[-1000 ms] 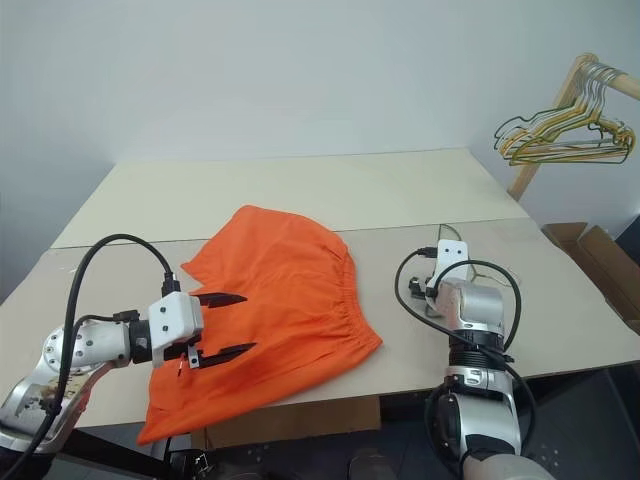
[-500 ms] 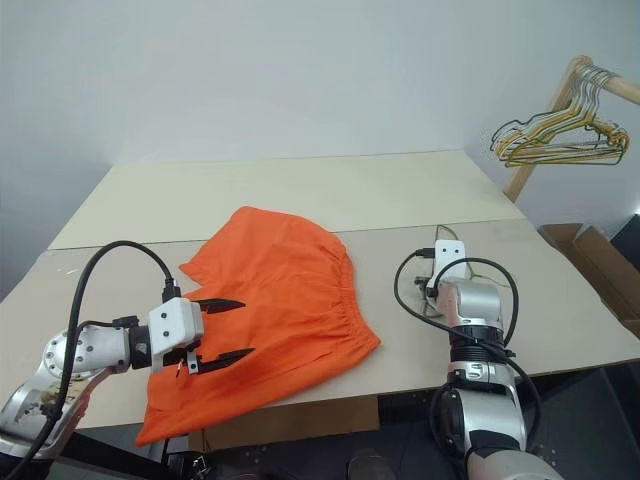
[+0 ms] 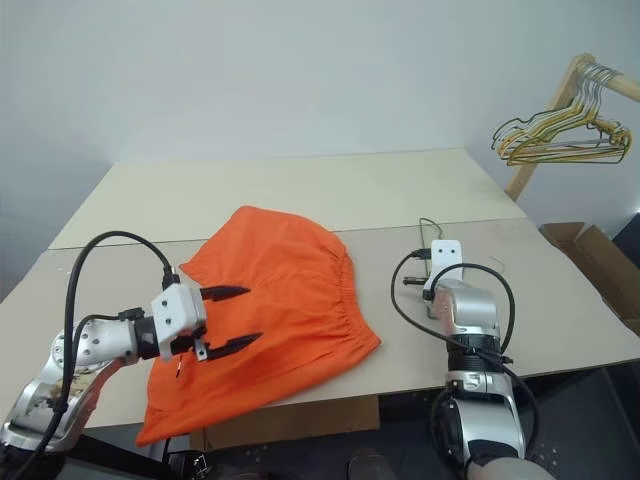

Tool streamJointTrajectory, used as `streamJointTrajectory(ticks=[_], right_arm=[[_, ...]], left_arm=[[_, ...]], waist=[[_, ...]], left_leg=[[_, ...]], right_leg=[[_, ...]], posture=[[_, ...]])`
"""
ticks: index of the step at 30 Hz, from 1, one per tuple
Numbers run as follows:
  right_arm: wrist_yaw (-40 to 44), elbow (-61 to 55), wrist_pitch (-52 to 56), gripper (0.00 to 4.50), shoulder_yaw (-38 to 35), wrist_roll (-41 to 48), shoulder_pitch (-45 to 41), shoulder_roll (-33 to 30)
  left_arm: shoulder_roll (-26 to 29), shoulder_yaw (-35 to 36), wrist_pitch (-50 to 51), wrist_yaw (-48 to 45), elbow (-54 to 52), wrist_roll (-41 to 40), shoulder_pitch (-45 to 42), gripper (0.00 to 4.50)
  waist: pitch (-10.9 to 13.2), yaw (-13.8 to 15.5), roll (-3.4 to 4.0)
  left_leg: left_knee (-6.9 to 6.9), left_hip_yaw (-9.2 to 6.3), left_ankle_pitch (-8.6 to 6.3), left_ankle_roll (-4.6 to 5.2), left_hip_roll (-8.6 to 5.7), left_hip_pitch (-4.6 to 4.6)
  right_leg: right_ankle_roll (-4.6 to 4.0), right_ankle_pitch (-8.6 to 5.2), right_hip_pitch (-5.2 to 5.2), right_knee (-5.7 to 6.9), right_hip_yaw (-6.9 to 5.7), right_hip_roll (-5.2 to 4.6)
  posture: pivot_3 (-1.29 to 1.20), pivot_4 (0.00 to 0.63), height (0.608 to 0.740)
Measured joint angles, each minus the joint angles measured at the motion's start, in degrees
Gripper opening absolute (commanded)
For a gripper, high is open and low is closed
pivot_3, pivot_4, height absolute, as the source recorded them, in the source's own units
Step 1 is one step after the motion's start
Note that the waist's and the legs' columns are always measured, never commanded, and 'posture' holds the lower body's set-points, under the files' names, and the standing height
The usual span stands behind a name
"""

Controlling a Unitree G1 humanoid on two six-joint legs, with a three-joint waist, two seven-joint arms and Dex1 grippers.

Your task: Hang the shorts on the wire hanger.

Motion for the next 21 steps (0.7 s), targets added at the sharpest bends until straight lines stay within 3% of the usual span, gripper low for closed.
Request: streamJointTrajectory(ticks=[3,7,12,15,21], right_arm=[[1.49,-8.08,-5.15,0.01,2.7,0.11,0.71,1.14],[2.84,-18.74,-27.6,0.01,11.2,-4.92,6.12,1.29],[4.37,-21.15,-43.26,0.01,18.64,-10.54,10.19,0.99],[5.38,-22.66,-48.6,0.01,21.9,-12.48,10.95,1.63],[7.87,-23.15,-57.55,0.01,26.02,-16.09,14.2,0.79]], left_arm=[[-6.32,0.98,4.57,6.05,0.7,-3.17,-3.56,3.99],[-17.93,7.28,16.34,16.04,3.59,-17.96,-10.91,3.99],[-25.55,15.22,24.13,25.78,7.07,-36.97,-20.27,3.99],[-26.22,16.84,25.07,28.49,8.13,-42.38,-23.78,3.99],[-25.29,16.15,25.58,28.99,8.58,-43.98,-24.07,3.99]], waist=[[0.07,0.05,0.11],[0.05,0.24,0.03],[0.06,0.24,-0.03],[0.06,0.0,-0.03],[0.06,-0.01,-0.03]], left_leg=[[0.0,-0.07,0.0,0.0,0.0,-0.12],[0.06,-0.26,0.0,-0.01,-0.04,-0.25],[0.1,-0.32,0.01,-0.02,-0.14,-0.16],[0.1,-0.35,0.01,-0.03,-0.14,-0.16],[0.1,-0.34,0.04,-0.07,-0.19,-0.12]], right_leg=[[0.01,0.0,-0.11,0.02,-0.01,0.02],[0.05,-0.01,-0.09,-0.02,-0.06,0.01],[0.09,0.02,0.04,-0.02,-0.02,-0.07],[0.09,0.02,0.04,-0.03,-0.01,-0.02],[0.08,0.02,0.09,-0.07,-0.02,-0.06]], posture=[[-0.08,0.0,0.74],[-0.08,0.0,0.74],[-0.09,0.0,0.74],[-0.09,0.0,0.74],[-0.09,0.0,0.74]])
